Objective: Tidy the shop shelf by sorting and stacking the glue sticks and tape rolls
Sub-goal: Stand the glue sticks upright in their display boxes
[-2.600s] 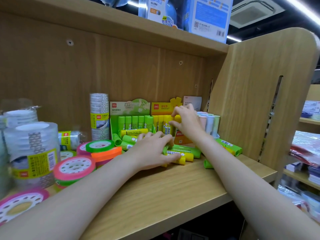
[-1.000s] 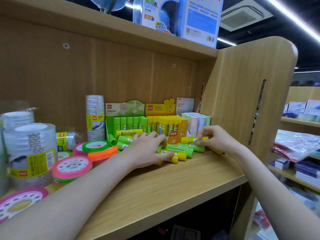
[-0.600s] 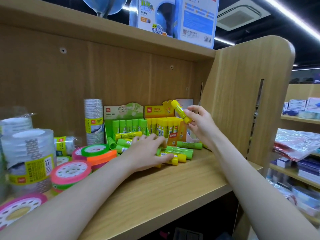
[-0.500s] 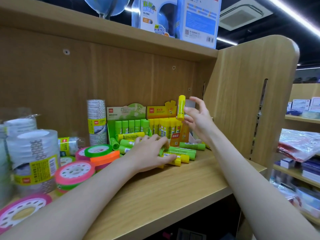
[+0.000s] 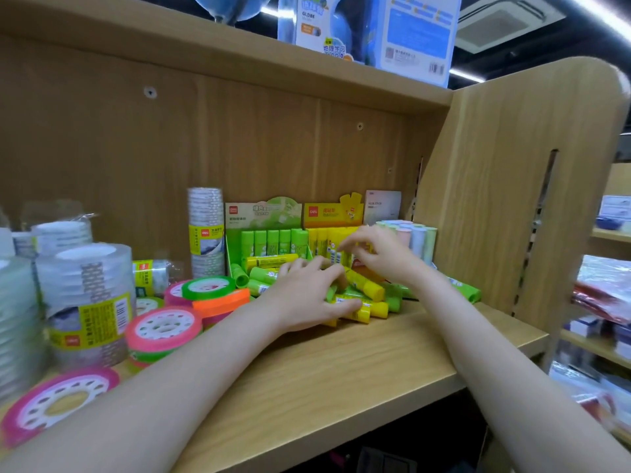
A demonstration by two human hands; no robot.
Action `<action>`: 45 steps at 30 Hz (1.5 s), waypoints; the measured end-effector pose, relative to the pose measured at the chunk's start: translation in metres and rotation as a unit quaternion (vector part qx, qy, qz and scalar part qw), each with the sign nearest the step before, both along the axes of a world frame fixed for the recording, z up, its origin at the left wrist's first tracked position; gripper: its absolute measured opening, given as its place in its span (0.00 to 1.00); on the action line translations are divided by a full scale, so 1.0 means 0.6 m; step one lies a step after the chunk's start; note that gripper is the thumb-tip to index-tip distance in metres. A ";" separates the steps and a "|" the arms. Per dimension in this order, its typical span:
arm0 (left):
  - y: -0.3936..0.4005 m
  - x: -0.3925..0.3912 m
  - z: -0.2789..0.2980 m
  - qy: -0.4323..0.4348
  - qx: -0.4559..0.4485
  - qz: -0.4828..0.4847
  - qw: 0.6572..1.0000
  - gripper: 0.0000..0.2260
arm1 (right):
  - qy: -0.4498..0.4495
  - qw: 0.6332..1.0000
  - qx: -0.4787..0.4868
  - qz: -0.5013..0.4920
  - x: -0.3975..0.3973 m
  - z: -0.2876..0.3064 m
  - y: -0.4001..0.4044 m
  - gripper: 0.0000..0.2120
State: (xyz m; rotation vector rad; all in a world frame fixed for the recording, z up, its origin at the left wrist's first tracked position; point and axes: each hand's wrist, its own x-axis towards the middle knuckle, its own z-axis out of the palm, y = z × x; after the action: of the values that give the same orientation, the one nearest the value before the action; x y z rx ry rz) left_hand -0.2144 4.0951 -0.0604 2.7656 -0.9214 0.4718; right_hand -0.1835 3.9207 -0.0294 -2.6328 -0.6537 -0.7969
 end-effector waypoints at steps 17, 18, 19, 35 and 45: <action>-0.003 -0.004 0.005 -0.004 0.022 0.007 1.000 0.24 | 0.142 0.986 0.088 -0.021 -0.103 -0.017 -0.041 0.14; -0.003 -0.004 0.004 -0.003 0.022 0.008 1.000 0.24 | 0.154 0.984 0.085 -0.022 -0.108 -0.020 -0.037 0.13; -0.004 -0.004 0.003 -0.003 0.022 0.009 1.000 0.24 | 0.160 0.983 0.092 -0.017 -0.112 -0.020 -0.032 0.11; -0.003 -0.004 0.003 -0.007 0.027 0.006 1.000 0.26 | -0.102 0.978 0.026 -0.181 -0.009 0.068 -0.005 0.07; -0.002 -0.007 0.005 0.003 0.026 0.003 1.000 0.25 | -0.150 0.959 0.192 -0.143 -0.006 0.078 -0.015 0.04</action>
State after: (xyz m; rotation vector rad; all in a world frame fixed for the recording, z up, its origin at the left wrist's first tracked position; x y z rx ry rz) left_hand -0.2185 4.0938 -0.0576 2.8150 -0.9386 0.4468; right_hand -0.1873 3.9114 0.0175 -2.2926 -0.1561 -1.2808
